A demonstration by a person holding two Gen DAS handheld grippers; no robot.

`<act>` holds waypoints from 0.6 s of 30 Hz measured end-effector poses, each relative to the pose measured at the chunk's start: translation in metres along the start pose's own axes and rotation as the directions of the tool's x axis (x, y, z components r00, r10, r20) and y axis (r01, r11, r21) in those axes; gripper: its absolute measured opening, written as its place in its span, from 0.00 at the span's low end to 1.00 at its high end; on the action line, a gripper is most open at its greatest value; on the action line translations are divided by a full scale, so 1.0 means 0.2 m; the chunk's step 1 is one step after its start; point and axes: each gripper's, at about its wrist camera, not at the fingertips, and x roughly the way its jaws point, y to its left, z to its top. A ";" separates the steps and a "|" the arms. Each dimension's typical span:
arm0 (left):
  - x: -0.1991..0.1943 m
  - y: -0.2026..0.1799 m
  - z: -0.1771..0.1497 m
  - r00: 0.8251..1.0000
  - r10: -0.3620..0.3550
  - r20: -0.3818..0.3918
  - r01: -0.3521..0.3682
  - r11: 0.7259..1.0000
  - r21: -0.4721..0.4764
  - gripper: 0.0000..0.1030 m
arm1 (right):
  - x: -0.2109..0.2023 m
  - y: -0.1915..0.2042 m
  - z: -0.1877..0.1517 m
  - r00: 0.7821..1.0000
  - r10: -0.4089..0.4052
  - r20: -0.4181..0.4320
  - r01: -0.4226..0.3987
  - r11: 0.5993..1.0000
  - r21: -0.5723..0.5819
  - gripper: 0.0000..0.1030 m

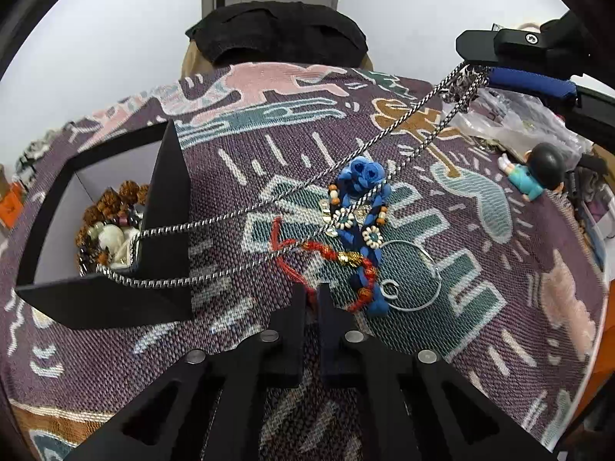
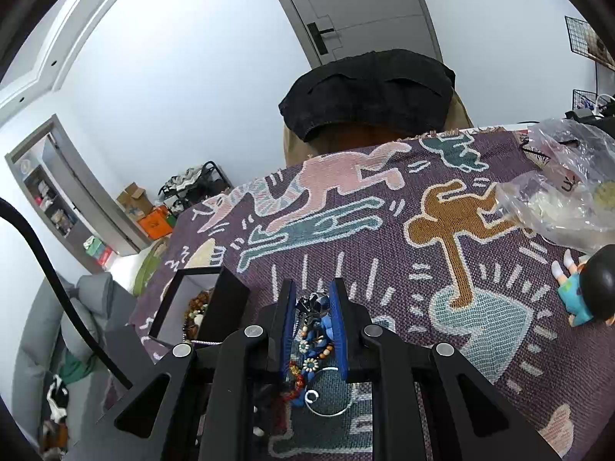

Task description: Organize jewelry

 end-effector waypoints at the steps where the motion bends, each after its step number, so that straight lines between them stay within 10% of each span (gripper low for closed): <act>1: -0.01 0.01 -0.01 1.000 -0.013 0.000 0.013 1.000 -0.002 0.04 | 0.00 0.01 0.00 1.000 0.001 0.002 -0.001 1.000 -0.003 0.18; 18: -0.60 0.25 0.14 0.966 -0.079 0.244 0.095 0.994 -0.053 0.04 | -0.12 0.31 0.17 0.997 0.042 0.066 -0.036 0.995 -0.095 0.18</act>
